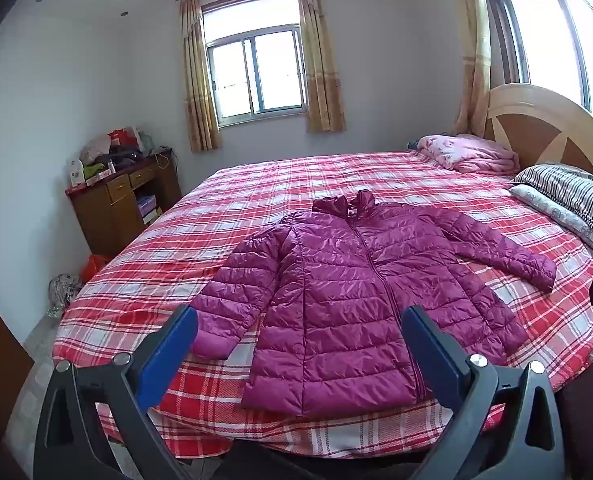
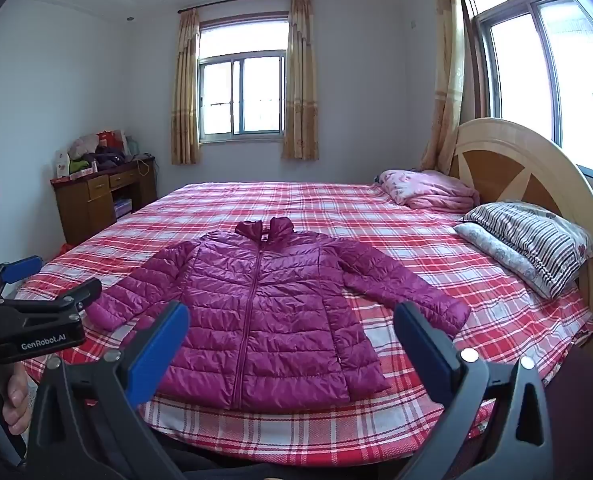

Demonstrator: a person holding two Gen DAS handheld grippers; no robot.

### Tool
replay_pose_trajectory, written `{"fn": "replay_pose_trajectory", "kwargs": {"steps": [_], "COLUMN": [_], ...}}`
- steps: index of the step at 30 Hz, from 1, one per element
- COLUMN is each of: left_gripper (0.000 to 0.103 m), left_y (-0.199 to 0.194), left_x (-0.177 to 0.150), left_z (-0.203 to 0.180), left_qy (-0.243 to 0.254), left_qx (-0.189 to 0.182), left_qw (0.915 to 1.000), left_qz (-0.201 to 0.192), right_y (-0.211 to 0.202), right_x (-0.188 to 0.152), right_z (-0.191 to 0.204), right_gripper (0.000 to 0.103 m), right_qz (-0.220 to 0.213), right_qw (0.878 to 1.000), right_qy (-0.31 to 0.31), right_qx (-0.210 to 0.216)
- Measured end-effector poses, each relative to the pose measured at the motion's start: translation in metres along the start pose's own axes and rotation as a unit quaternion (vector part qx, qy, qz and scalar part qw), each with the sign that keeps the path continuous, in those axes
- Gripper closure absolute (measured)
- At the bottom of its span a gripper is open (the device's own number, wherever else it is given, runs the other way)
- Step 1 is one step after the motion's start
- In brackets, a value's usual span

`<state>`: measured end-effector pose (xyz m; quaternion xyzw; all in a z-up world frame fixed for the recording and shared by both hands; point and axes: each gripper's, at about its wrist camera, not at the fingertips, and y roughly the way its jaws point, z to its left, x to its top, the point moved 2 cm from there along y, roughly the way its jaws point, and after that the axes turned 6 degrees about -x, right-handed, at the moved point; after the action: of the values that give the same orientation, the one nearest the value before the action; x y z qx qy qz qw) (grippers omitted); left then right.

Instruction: Fold large clothes

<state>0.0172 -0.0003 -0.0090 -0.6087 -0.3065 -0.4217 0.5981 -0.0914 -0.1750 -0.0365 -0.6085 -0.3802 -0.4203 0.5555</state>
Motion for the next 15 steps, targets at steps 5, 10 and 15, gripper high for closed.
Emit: {"fn": "replay_pose_trajectory", "kwargs": {"steps": [5,10,15], "left_gripper": [0.001,0.001,0.001], "left_y": [-0.0034,-0.0038,-0.0056], "left_x": [-0.0024,-0.0008,0.0023], "left_z": [-0.0035,0.0026,0.0031], "left_qy": [0.002,-0.007,-0.009], "left_qx": [0.006,0.002,0.003], "left_qw": [0.9998,0.9999,0.9998], "left_qz": [-0.017,-0.015,-0.016], "right_y": [0.0007,0.0023,0.0025], "right_x": [-0.0001,-0.0016,-0.0024], "right_z": [0.0006,-0.0017,-0.0009], "right_gripper": [0.0,0.0,0.0], "right_qz": [-0.006,-0.004,-0.003], "right_qw": [1.0,1.0,1.0], "right_qy": [0.0,0.004,0.007], "right_qx": [-0.002,0.0,0.002]}}
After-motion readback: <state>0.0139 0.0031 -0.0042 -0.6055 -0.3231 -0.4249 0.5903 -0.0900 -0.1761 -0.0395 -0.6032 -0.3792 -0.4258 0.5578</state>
